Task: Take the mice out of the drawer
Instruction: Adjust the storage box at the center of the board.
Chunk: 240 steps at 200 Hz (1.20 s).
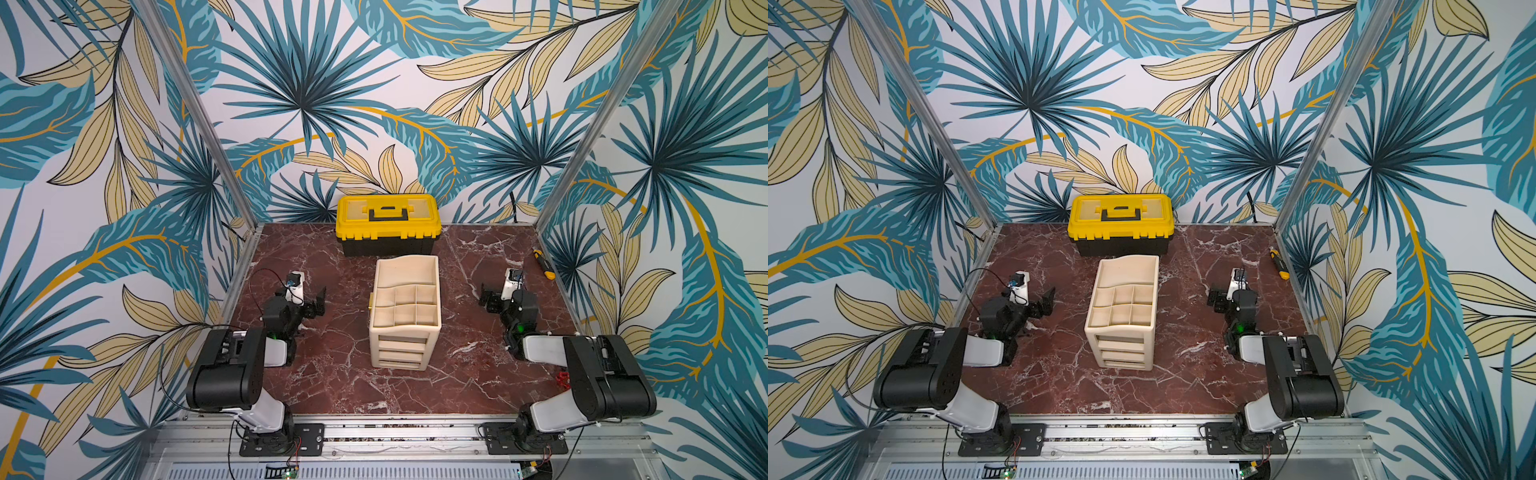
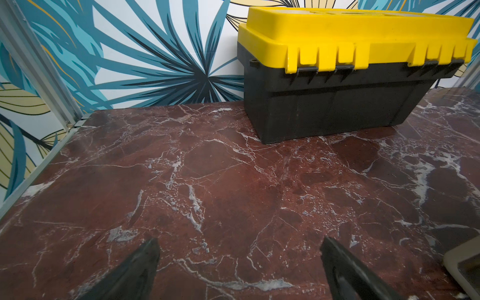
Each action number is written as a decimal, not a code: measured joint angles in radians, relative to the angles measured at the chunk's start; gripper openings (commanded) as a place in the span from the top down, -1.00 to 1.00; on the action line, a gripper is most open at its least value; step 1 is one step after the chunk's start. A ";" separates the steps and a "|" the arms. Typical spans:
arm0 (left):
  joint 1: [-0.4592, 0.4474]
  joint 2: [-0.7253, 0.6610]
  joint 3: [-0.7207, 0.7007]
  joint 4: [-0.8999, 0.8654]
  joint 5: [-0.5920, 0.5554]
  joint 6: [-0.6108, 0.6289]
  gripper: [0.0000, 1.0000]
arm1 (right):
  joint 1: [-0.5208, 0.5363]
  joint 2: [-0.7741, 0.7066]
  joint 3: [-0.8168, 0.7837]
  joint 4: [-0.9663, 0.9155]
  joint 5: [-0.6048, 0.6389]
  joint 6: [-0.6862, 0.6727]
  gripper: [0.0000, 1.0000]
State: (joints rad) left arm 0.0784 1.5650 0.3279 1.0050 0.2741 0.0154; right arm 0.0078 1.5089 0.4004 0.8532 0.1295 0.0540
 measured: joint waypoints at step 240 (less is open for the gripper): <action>-0.269 0.363 1.344 -1.183 0.365 -0.070 -1.00 | 0.842 -0.880 0.170 -1.185 0.003 0.332 -0.99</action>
State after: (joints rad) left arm -0.1909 1.9278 1.6718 -0.1783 0.6392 -0.0544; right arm 0.8501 0.6285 0.5701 -0.3321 0.1322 0.3862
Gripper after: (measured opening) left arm 0.997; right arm 0.994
